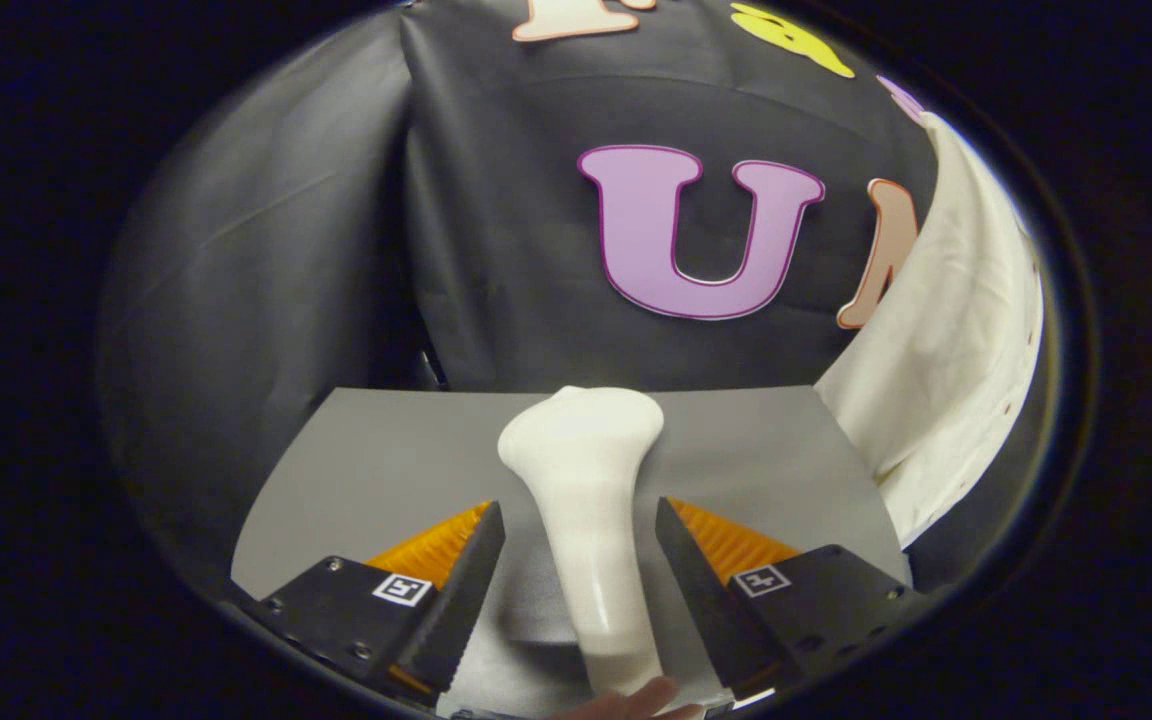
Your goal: Iron the clothes twice with a garment steamer, once on the left side and once on the right side.
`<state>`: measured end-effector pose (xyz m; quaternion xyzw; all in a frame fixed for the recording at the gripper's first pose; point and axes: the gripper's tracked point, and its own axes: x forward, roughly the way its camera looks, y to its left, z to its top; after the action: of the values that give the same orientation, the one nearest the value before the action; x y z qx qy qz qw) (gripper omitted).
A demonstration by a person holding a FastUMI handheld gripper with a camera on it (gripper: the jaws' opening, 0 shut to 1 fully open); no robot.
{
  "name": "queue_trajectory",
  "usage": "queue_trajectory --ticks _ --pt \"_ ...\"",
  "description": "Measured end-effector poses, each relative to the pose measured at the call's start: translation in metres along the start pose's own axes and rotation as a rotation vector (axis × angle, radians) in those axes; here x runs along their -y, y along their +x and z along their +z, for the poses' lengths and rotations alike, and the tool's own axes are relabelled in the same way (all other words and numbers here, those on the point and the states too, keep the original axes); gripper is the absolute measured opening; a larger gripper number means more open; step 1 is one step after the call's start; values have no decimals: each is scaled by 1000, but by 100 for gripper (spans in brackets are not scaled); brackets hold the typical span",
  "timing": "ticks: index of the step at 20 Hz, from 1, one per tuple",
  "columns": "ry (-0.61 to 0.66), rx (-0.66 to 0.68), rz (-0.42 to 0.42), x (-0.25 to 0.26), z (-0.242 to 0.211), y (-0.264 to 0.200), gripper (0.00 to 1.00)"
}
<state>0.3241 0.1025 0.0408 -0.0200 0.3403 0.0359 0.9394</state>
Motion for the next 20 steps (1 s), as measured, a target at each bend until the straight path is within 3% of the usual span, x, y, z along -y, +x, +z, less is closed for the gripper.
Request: queue_trajectory --ticks 2,3,5,8,11,16,20 --pt "-33 -41 -12 2 -8 8 92" --pt "-54 -43 -64 9 -12 10 79" --pt "-95 -28 -81 10 -9 9 54" --pt "-137 13 -96 9 -7 3 48" --pt "-114 161 -56 9 13 -10 45" --pt "-100 451 15 8 45 -69 43" --pt "-161 621 3 6 53 -133 43"
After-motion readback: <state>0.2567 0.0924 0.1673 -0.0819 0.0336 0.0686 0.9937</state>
